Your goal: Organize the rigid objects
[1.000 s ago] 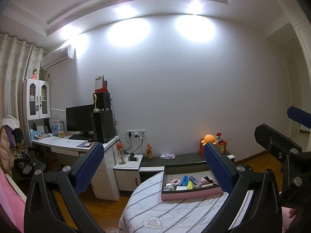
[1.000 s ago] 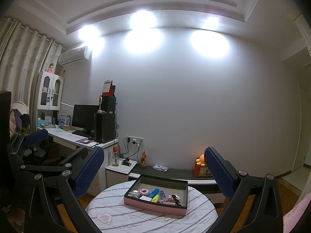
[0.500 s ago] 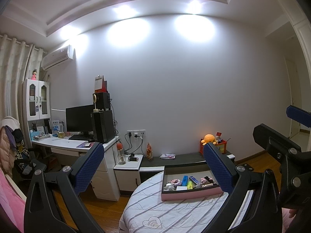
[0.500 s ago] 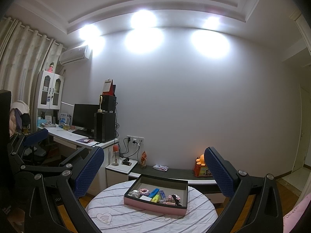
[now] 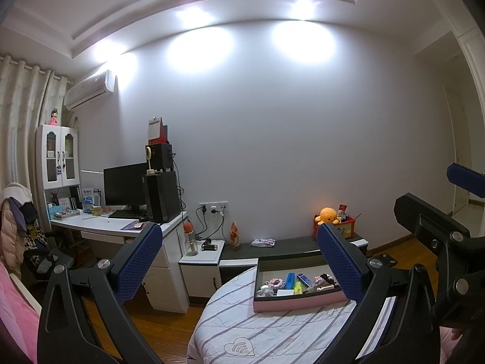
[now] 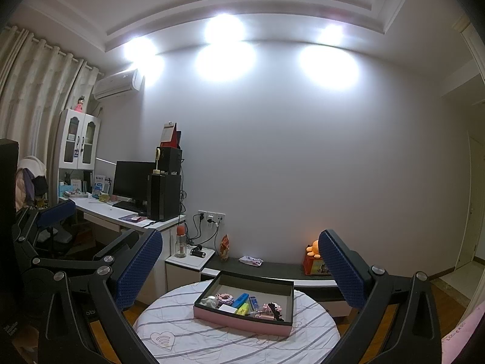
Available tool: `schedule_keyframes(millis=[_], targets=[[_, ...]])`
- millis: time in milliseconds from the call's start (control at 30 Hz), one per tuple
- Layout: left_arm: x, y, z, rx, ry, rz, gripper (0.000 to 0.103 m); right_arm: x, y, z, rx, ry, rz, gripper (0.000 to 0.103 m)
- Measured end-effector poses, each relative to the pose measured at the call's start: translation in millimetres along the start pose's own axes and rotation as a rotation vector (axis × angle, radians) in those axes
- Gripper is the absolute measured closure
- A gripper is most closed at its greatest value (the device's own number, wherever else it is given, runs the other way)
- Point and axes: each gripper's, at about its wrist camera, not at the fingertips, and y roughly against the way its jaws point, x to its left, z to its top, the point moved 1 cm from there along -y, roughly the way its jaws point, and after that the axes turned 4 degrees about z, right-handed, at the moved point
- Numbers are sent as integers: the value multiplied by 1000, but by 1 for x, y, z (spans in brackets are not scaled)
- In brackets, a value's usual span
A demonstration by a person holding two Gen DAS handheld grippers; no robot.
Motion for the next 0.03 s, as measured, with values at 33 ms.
schedule_keyframes(millis=[33], targets=[[0,0,0,-1,0,0,0,0,0,0,0,0,0,0]])
